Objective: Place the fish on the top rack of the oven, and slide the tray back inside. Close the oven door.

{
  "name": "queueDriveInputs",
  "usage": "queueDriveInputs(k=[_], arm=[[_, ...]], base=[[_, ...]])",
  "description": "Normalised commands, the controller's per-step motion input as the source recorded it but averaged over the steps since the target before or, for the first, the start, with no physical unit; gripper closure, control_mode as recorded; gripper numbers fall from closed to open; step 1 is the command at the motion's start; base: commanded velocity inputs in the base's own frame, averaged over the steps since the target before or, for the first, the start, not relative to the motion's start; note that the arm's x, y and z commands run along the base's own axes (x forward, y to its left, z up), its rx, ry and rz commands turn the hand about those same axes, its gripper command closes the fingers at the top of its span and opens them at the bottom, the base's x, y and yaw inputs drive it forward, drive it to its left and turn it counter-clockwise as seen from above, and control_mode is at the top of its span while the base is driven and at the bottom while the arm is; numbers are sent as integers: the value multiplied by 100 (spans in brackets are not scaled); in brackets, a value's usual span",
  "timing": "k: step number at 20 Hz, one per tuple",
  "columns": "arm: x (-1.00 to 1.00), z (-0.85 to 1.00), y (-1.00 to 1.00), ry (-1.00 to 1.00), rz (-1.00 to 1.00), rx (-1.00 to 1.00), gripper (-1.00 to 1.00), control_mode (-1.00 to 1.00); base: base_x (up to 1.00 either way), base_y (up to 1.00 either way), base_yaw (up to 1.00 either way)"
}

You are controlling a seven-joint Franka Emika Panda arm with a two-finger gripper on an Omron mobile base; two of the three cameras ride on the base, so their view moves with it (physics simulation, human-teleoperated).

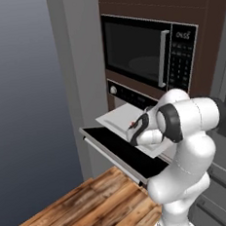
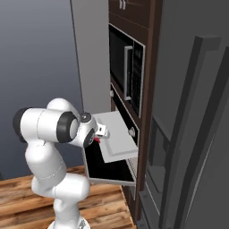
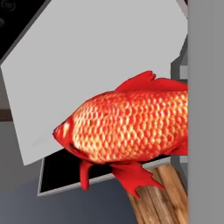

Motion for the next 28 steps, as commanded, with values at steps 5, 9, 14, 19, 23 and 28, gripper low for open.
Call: queueDriveInputs(k=[5,9,14,19,23,28], arm=[[27,-14,-6,0,0,0,100,-100],[29,-12,-16,0,0,0,100,-100],[29,-16,-14,0,0,0,100,-100],[26,-26,-1,-2,0,0,100,-100],[27,-30,-2,-2,0,0,100,-100],[31,-27,-12,-1,0,0,100,-100]], base=[[0,0,0],[0,0,0],[0,0,0],[0,0,0],[0,0,0],[0,0,0]])
